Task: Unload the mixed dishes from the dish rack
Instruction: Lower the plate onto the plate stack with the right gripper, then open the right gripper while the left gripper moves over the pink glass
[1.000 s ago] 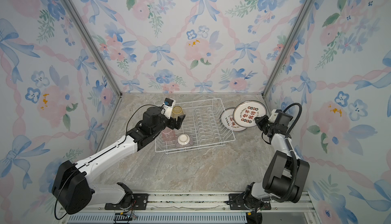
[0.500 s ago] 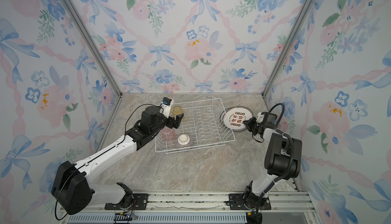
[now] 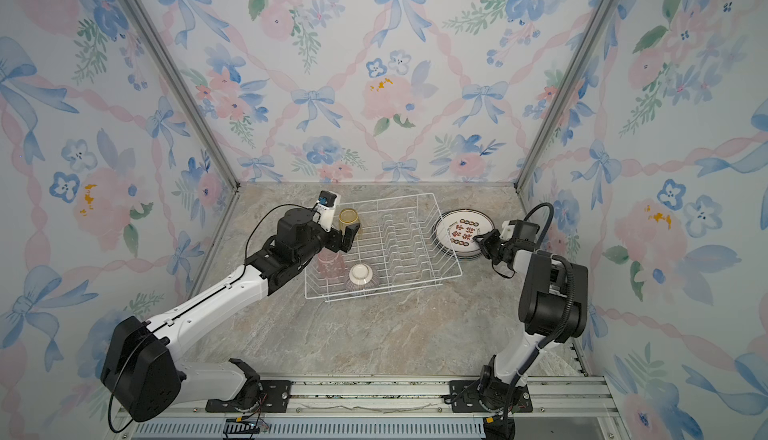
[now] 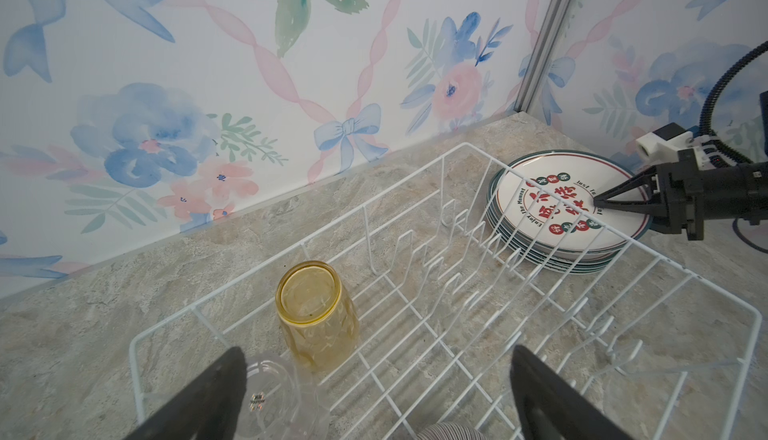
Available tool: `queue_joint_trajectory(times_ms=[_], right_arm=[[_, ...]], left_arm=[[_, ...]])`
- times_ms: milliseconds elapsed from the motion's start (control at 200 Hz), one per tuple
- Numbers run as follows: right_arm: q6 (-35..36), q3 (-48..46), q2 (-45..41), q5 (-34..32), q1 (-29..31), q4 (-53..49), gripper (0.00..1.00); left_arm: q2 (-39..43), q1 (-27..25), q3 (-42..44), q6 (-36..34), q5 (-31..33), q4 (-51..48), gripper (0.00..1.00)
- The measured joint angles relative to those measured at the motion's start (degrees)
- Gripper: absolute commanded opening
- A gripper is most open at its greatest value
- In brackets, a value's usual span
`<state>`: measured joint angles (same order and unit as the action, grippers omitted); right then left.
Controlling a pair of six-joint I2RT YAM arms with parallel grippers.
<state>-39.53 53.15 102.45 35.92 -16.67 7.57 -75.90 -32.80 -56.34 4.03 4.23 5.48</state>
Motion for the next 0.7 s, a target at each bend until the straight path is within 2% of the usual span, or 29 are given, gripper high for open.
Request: queue_joint_trajectory(times_ms=[90, 395, 700], right_arm=[[2.9, 1.0, -0.1, -1.1, 0.5, -4.8, 0.36], [14.0, 7.1, -5.0, -8.7, 1.2, -22.2, 0.39], [20.7, 11.4, -6.0, -15.0, 3.5, -33.0, 0.41]], left_arm=[[0.0, 0.0, 0.0, 0.0, -0.3, 0.0, 0.98], [0.0, 0.2, 0.0, 0.0, -0.6, 0.0, 0.98], [0.5, 0.5, 1.2, 0.0, -0.6, -0.4, 0.98]])
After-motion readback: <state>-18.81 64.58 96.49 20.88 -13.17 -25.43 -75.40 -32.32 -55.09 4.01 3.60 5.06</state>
